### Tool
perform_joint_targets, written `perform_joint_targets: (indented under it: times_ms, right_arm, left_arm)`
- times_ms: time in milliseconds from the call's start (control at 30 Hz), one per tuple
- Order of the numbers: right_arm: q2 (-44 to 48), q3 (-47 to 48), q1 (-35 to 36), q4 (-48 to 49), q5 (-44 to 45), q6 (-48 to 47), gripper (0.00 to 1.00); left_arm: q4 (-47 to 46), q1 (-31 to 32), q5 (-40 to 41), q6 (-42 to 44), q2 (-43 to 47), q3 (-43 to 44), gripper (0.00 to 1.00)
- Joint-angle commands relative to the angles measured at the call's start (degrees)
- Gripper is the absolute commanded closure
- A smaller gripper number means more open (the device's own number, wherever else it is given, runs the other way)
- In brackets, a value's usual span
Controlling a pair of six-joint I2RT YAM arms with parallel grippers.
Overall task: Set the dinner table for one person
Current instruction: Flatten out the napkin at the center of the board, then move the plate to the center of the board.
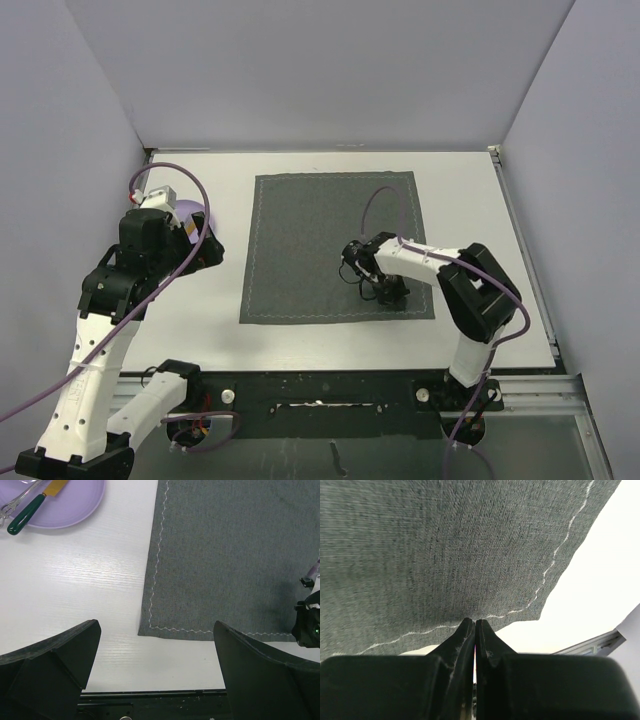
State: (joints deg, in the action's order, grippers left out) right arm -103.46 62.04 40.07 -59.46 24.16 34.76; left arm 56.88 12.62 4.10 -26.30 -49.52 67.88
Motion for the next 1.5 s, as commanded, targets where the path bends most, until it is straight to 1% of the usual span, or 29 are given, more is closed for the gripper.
perform_joint_targets:
  times_ms: [0,200,333,400,433,467,500,567,600,667,700,767,833,933,1067,1167,1300,1400,1467]
  right_arm:
    - [5.5,3.3,0.5,1.3,1.1,0.0,1.0]
    - [7.9,5.4,0.5,-1.7,2.7,0.2,1.0]
    - [11.1,6.9,1.2,-2.6,3.3,0.2,1.0]
    - [14.0,7.4,2.8,0.7,0.6,-2.2,1.0]
    - [15.9,7.2,3.4,4.1,-2.8,-5.0,1.0]
    - [18.0,6.6,3.7,8.1,-8.4,-7.1,0.98]
    - [19.9,5.6,3.7,12.9,-14.2,-8.9,0.89]
    - [22.9,4.9,3.7,20.8,-23.4,-11.5,0.65]
    - [23.3,5.8,3.7,23.1,-26.3,-12.9,0.57]
    - [21.3,10.5,3.7,23.7,-30.9,-15.9,0.42]
    - [19.5,13.3,3.7,23.5,-32.6,-17.3,0.41]
    - [16.3,18.1,3.8,24.5,-36.3,-19.3,0.45]
    - [13.1,22.0,3.8,26.0,-40.1,-20.6,0.47]
    - [6.0,28.2,3.7,26.7,-42.8,-22.1,0.48]
    - [-2.9,36.2,3.7,27.3,-46.8,-23.0,0.5]
    - [-9.0,42.1,3.6,27.4,-49.7,-23.7,0.49]
    - [-16.6,49.0,3.3,26.3,-52.2,-24.9,0.48]
    - [-21.8,54.7,3.0,24.5,-52.8,-25.9,0.48]
    - [-24.6,56.7,2.4,25.3,-54.5,-25.7,0.47]
  left_arm:
    - [-1.7,-0.3,0.1,0.2,0.3,1.6,0.02]
    - [-2.1,-0.3,-1.1,-0.8,0.2,1.0,0.02]
    - [-1.7,-0.3,-0.5,-1.1,0.6,1.3,0.02]
    - [-1.4,-0.4,0.6,-1.5,1.1,1.2,0.02]
    - [-0.9,-0.3,1.7,-2.0,1.4,1.1,0.02]
    - [-0.5,-0.3,2.7,-2.7,1.7,0.9,0.02]
    - [-0.3,-0.3,3.5,-3.2,2.2,0.7,0.02]
    - [1.0,-0.3,6.2,-4.9,2.7,0.3,0.02]
    - [2.0,-0.3,8.1,-5.9,3.1,0.2,0.02]
    - [4.6,-0.3,13.4,-8.9,3.9,0.0,0.02]
    - [5.8,-0.3,16.7,-11.0,4.4,-0.2,0.02]
    - [6.3,-0.3,22.0,-14.5,6.3,-1.6,0.02]
    - [3.2,-0.3,25.5,-15.6,8.1,-3.7,0.02]
    - [-2.8,-0.4,29.9,-14.0,7.1,-5.5,0.02]
    - [-12.8,-0.4,31.0,-9.2,1.1,-5.6,0.02]
    - [-16.3,-1.0,32.9,-8.9,-5.4,-2.9,0.02]
    - [-20.0,-2.1,32.7,-8.7,-14.7,1.8,0.02]
    - [-22.7,-3.7,32.1,-8.9,-18.5,2.7,0.02]
    - [-23.9,-5.9,30.2,-9.0,-20.0,2.9,0.02]
